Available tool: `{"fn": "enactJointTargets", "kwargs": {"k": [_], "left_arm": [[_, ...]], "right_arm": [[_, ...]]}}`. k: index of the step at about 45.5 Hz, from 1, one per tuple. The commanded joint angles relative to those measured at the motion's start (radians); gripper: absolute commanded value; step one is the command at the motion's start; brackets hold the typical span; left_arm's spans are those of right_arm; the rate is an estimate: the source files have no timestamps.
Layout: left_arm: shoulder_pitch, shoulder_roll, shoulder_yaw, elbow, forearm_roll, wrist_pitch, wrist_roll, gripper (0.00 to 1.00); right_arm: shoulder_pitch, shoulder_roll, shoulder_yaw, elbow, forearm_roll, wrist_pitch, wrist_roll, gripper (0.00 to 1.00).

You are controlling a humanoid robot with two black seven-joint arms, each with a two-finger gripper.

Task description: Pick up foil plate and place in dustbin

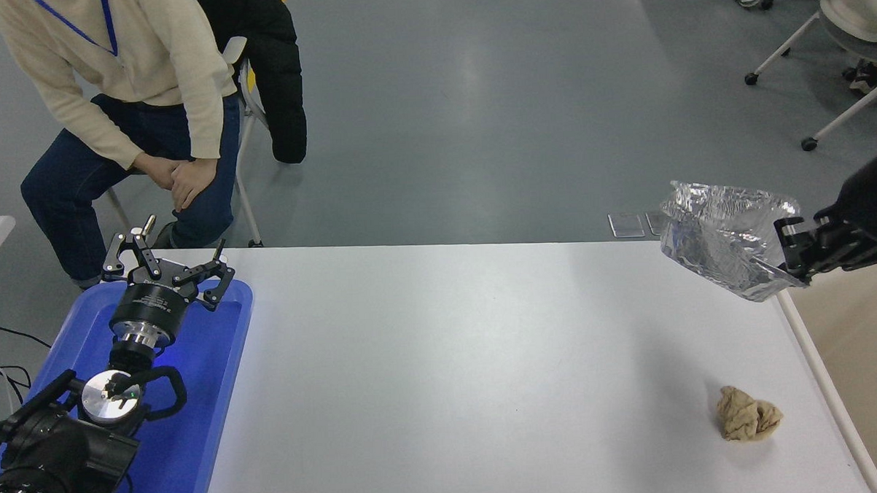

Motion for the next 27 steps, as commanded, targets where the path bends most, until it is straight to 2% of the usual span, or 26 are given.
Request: {"fn": "enactJointTargets", "kwargs": {"k": [1,14,27], "left_arm": [[0.000,0.000,0.000,0.000,0.000,0.000,0.000,1.00],[0.000,0.000,0.000,0.000,0.000,0.000,0.000,1.00],[0.000,0.000,0.000,0.000,0.000,0.000,0.000,1.00]], "right_arm": [[0.189,0.000,-0.062,0.002,0.001,0.020,0.000,0.00],[0.206,-0.008,-0.121,0.001,0.006,0.020,-0.001,0.00],[0.170,-0.190,-0.372,-0.100,0.006,0.020,-0.001,0.00]]}}
